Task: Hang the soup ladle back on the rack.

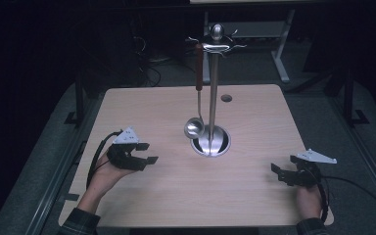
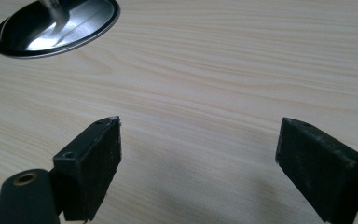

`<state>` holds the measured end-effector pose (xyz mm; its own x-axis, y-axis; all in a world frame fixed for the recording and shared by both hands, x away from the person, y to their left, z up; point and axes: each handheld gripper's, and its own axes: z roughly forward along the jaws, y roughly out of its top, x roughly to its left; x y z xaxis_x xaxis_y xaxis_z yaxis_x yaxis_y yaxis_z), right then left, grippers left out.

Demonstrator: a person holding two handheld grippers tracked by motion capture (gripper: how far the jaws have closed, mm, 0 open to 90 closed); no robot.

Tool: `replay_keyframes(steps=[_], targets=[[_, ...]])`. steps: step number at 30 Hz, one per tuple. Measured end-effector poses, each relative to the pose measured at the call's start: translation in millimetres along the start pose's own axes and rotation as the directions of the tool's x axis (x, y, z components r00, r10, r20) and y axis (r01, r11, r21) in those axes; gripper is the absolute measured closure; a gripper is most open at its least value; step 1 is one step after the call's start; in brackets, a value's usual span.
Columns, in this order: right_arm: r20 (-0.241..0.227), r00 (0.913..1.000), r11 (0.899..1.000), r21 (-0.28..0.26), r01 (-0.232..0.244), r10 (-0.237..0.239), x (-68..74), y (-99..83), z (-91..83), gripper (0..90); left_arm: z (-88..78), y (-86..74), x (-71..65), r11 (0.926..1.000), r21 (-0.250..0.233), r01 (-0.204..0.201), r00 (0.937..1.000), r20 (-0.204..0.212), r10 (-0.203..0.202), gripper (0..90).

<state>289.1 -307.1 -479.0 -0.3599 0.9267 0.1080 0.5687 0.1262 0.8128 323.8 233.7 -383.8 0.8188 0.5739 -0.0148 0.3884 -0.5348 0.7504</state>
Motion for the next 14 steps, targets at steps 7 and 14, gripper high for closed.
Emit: replay_keyframes(steps=[7, 14], targets=[[0.001, 1.0000, 1.000, -0.002, 0.000, 0.000, 0.1, -0.1, -0.1, 13.7, 3.1, -30.7, -6.5, 0.9999, 0.016, 0.005, 0.9998, -0.019, -0.004, 35.6], [0.003, 1.0000, 1.000, -0.003, 0.006, -0.006, 0.7, -0.1, -0.2, 13.7, 4.1, -44.2, -7.0, 0.9995, 0.019, 0.024, 0.9995, -0.021, -0.024, 32.4]])
